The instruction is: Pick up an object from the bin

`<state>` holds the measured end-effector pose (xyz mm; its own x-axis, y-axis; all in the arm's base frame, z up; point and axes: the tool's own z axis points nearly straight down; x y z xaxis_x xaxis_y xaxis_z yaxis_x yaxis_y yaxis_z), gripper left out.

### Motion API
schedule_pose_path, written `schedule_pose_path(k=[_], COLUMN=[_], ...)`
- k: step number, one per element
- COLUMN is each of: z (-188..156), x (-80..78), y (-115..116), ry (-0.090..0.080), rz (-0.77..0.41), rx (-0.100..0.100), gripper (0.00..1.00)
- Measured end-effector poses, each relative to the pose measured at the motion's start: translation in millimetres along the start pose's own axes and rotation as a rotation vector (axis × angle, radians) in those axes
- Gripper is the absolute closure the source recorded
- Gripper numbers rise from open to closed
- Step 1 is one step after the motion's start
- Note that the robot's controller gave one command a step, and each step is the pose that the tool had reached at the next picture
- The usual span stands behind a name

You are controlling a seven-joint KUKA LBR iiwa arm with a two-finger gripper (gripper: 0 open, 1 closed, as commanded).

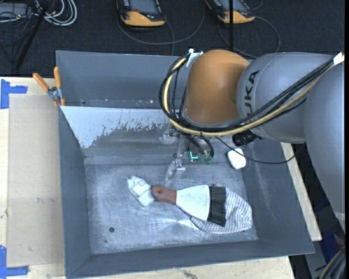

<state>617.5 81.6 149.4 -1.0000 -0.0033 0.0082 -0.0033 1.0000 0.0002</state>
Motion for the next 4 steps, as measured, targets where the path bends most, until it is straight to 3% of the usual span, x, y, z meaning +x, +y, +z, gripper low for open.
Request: schedule_pose_path(k=[1, 2, 3, 4], z=[-5, 69, 71, 71], x=[-1.9, -2.2, -1.4, -1.3], y=[0, 2, 2, 2], ry=[-0.008, -0.034, -0.033, -0.032], rz=[0.001, -0.155, -0.153, -0.152], rx=[-0.001, -0.002, -0.003, -0.003], gripper=[0.00, 1.00, 0.00, 0.00])
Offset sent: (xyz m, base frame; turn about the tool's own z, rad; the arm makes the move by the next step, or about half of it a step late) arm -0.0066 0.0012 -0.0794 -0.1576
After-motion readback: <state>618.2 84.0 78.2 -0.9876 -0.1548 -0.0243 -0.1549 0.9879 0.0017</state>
